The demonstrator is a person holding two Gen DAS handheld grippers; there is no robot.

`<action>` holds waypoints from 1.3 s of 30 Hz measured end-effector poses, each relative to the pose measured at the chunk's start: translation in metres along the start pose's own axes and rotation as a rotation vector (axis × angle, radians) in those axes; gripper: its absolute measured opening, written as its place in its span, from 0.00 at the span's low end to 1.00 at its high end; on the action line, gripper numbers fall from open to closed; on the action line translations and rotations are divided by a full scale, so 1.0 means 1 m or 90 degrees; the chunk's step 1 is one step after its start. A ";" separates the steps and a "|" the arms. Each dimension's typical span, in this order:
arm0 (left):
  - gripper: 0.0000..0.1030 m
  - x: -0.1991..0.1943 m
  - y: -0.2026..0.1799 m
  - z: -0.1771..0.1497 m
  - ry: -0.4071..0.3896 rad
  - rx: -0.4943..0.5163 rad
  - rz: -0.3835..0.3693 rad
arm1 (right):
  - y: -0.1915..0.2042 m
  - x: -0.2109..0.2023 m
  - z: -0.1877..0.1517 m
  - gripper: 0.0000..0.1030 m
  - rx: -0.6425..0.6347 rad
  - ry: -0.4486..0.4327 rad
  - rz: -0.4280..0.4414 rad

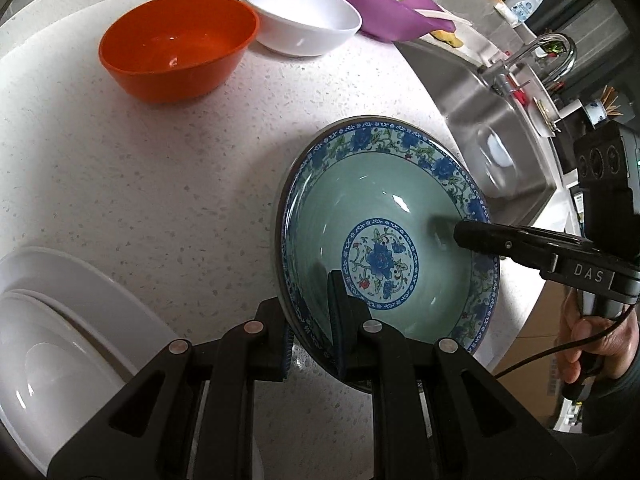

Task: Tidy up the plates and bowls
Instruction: 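Carry the blue-patterned bowl with both grippers beside the plate stack, then lower the bowl onto the counter and open both grippers, then move both grippers to the rim of the white bowl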

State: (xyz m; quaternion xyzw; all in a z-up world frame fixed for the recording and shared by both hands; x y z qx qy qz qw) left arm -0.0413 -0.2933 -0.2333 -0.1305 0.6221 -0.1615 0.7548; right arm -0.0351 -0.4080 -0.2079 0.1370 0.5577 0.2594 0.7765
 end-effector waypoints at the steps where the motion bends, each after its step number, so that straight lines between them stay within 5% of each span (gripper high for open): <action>1: 0.13 0.002 -0.001 0.004 0.000 0.000 0.001 | -0.001 0.001 0.000 0.11 0.001 0.001 0.001; 12: 0.15 -0.004 0.009 0.008 -0.007 -0.014 -0.006 | 0.002 0.004 -0.005 0.14 -0.008 0.001 -0.001; 13: 0.22 -0.007 0.009 0.008 -0.010 -0.015 -0.011 | 0.003 0.004 -0.006 0.18 -0.005 -0.001 0.001; 15: 0.62 -0.021 0.008 0.010 -0.030 -0.014 -0.018 | 0.005 0.001 -0.008 0.33 0.001 -0.014 0.012; 16: 0.89 -0.030 0.007 0.011 -0.046 -0.008 -0.027 | 0.006 -0.002 -0.009 0.44 0.001 -0.026 0.014; 17: 0.98 -0.039 0.005 0.013 -0.057 -0.003 -0.034 | 0.007 -0.008 -0.010 0.50 -0.001 -0.042 0.016; 26: 1.00 -0.105 0.028 0.054 -0.131 0.054 -0.007 | -0.006 -0.047 0.006 0.68 0.049 -0.136 0.020; 33: 1.00 -0.139 0.070 0.159 -0.135 0.066 0.061 | -0.019 -0.079 0.059 0.76 0.098 -0.214 0.031; 39: 0.99 -0.102 0.080 0.251 -0.064 0.059 0.020 | -0.034 -0.071 0.116 0.80 0.199 -0.251 0.085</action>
Point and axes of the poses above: each gripper's, at about its wrist camera, not at the fingertips, and x roughly the way its jaws point, y to its left, z to its top, the point moved 5 cm from there along x, roughly the way its jaws point, and after that the axes turned 8 degrees about -x, right-handed, at the moved point
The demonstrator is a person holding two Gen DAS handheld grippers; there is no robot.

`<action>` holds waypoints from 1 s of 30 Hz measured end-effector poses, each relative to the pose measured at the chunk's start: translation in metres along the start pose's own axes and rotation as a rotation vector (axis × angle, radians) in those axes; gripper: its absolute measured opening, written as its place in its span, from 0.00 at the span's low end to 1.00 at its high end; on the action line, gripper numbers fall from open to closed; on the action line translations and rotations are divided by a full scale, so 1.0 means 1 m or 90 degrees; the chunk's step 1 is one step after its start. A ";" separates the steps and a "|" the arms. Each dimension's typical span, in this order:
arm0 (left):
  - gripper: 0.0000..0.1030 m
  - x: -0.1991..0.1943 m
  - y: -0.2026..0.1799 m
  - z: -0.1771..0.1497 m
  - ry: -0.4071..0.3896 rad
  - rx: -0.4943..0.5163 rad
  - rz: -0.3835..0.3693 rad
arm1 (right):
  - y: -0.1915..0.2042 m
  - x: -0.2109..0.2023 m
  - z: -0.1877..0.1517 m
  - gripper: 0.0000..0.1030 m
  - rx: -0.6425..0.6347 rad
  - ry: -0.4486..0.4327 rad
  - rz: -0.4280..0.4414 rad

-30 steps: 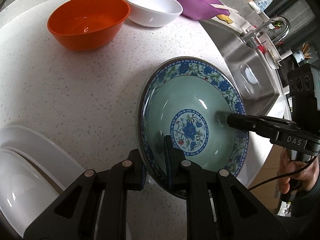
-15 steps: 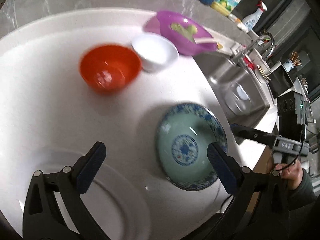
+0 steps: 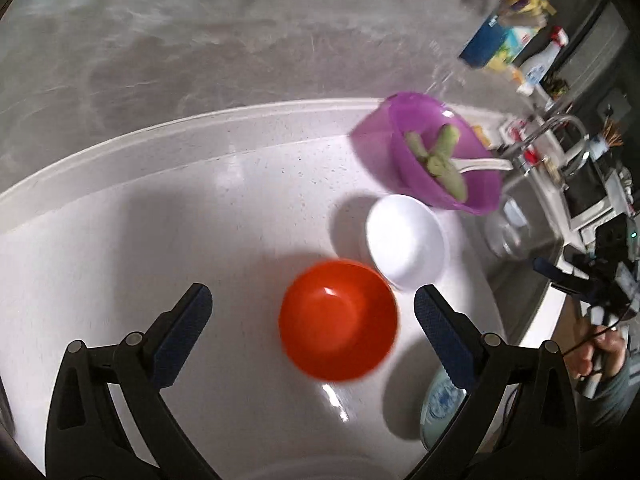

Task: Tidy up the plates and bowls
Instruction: 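Move both grippers to the rim of the white bowl, then close the left gripper on the white bowl rim while the right gripper grips it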

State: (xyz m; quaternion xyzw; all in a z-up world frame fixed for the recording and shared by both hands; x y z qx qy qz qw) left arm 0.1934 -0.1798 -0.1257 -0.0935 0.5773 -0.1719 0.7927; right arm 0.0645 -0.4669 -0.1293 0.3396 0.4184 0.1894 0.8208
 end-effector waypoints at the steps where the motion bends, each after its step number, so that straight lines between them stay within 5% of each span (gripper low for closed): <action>1: 0.99 0.012 -0.001 0.009 0.019 0.003 -0.011 | -0.002 0.006 0.003 0.80 0.014 0.001 0.002; 8: 0.97 0.086 -0.027 0.035 0.115 0.083 -0.049 | -0.001 0.075 -0.002 0.73 0.069 0.058 0.005; 14: 0.78 0.117 -0.039 0.043 0.141 0.125 -0.064 | -0.011 0.112 -0.011 0.65 0.110 0.075 0.005; 24: 0.73 0.159 -0.051 0.041 0.184 0.145 -0.095 | -0.023 0.144 -0.016 0.56 0.122 0.106 -0.012; 30: 0.37 0.174 -0.055 0.038 0.213 0.153 -0.106 | -0.026 0.152 -0.017 0.45 0.120 0.116 -0.013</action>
Point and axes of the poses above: each gripper's, at about its wrist camera, not at the fingertips, and x roughly the way its jaws point, y to its left, z to its top, the point moved 5 cm from there along x, roughly the way its jaws point, and after that the axes turned 8 degrees about -x, right-handed, at the moved point
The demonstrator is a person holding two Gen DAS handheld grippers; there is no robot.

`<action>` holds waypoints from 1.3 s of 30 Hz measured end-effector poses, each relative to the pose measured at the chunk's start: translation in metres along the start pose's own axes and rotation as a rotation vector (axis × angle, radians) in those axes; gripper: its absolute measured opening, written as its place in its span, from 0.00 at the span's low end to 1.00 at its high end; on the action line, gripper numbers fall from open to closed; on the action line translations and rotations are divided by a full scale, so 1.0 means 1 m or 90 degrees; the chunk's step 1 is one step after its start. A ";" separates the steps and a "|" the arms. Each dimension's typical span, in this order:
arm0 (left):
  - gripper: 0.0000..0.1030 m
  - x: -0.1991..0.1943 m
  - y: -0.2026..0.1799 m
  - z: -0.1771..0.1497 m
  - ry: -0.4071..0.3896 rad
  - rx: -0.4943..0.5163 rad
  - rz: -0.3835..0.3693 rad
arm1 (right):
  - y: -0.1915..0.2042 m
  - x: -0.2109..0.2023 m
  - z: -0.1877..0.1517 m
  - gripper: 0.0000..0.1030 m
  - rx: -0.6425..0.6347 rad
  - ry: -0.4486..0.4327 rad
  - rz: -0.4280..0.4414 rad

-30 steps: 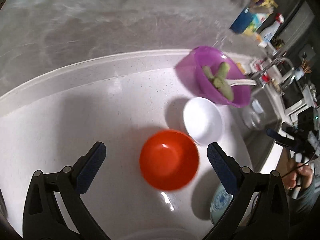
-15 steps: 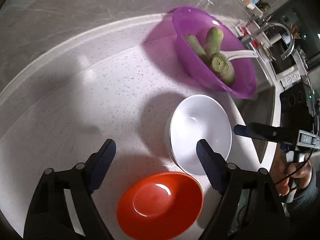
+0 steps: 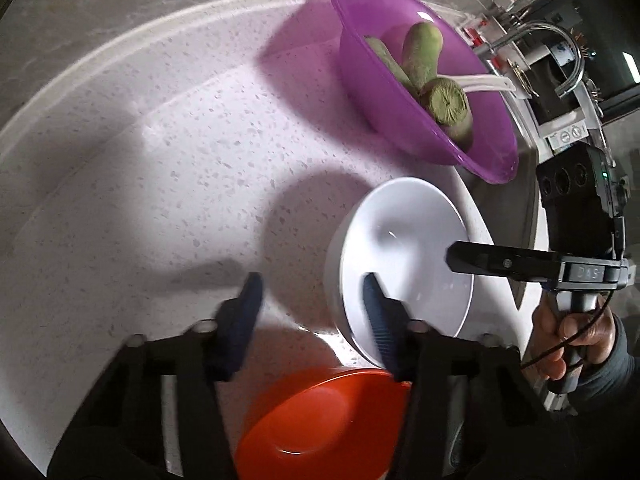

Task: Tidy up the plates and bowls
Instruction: 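Close the left gripper on the white bowl rim while the right gripper grips it, then carry the white bowl with both grippers over the blue-patterned bowl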

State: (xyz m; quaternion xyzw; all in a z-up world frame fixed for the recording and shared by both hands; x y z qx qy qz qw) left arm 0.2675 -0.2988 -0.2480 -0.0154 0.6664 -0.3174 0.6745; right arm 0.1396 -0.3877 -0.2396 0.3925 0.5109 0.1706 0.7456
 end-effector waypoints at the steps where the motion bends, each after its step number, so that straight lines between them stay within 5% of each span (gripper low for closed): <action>1: 0.30 0.002 -0.001 -0.002 0.005 0.001 -0.002 | -0.001 0.001 0.000 0.42 0.001 0.002 -0.001; 8: 0.19 0.009 -0.009 -0.003 0.005 0.000 -0.001 | -0.003 0.007 -0.001 0.23 -0.003 0.015 -0.010; 39: 0.11 -0.004 -0.035 -0.001 0.007 0.014 0.024 | 0.004 -0.007 0.006 0.21 -0.003 -0.003 -0.008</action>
Point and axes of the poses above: each gripper's, at about its wrist camera, not at the fingertips, and x roughly the way its jaws point, y to its left, z to its top, the point moved 5 cm from there along x, roughly the way its jaws point, and after that the axes turned 8 degrees about -x, right-handed, at the moved point
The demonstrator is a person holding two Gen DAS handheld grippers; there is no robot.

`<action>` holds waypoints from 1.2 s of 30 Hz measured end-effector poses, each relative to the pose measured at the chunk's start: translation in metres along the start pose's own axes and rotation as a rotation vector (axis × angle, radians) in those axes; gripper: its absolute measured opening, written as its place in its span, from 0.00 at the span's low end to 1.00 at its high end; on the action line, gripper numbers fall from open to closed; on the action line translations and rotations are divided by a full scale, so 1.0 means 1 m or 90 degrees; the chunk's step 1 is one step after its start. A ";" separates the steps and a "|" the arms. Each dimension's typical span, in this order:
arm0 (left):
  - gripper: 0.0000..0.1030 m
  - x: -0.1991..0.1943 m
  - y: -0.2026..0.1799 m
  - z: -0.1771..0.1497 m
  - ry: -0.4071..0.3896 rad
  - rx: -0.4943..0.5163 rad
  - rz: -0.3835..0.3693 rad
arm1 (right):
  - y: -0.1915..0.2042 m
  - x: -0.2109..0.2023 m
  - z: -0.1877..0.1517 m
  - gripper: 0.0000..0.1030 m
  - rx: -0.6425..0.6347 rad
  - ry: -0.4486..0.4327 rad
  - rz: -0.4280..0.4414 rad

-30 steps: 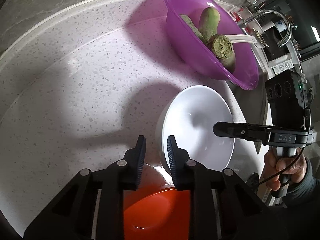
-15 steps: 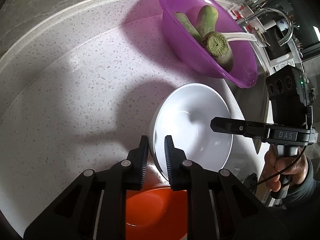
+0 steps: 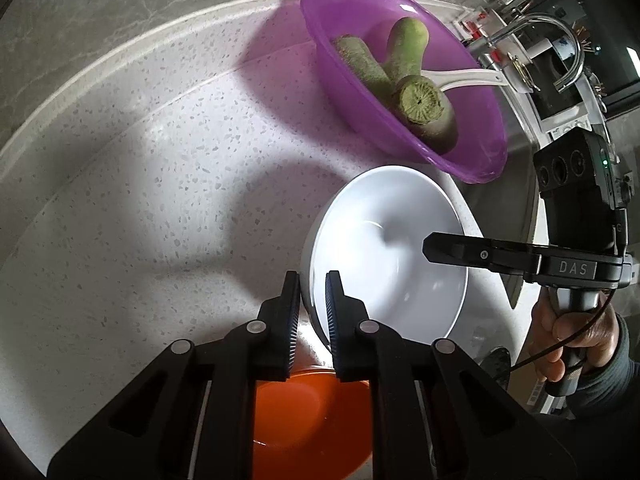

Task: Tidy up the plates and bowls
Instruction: 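Carry the white bowl with both grippers over the blue-patterned bowl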

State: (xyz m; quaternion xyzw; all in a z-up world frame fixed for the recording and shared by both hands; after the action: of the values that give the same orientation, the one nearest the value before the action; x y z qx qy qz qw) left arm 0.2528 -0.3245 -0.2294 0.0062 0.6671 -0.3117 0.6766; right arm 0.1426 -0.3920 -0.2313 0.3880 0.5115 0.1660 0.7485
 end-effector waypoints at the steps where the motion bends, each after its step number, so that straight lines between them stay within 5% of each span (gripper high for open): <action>1: 0.11 -0.001 -0.001 0.000 0.000 0.003 0.003 | 0.001 -0.002 0.000 0.21 -0.003 0.000 -0.001; 20: 0.10 -0.044 -0.044 -0.037 -0.026 0.026 0.021 | 0.018 -0.037 -0.019 0.20 -0.035 -0.018 0.017; 36: 0.10 -0.065 -0.125 -0.139 -0.039 0.047 -0.005 | 0.012 -0.099 -0.122 0.20 -0.047 -0.005 0.026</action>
State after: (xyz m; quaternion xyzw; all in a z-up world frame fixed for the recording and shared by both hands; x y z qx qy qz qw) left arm 0.0790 -0.3395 -0.1350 0.0188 0.6341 -0.3390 0.6947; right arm -0.0068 -0.3980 -0.1800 0.3708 0.4941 0.1984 0.7609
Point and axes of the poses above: each gripper's, at about its wrist camera, not at the fingertips, and x roughly the way its jaws point, y to its left, z to its top, the point moved 5 cm from there along x, roughly the way its jaws point, and after that the axes turned 8 degrees about -x, right-handed, at the moved point
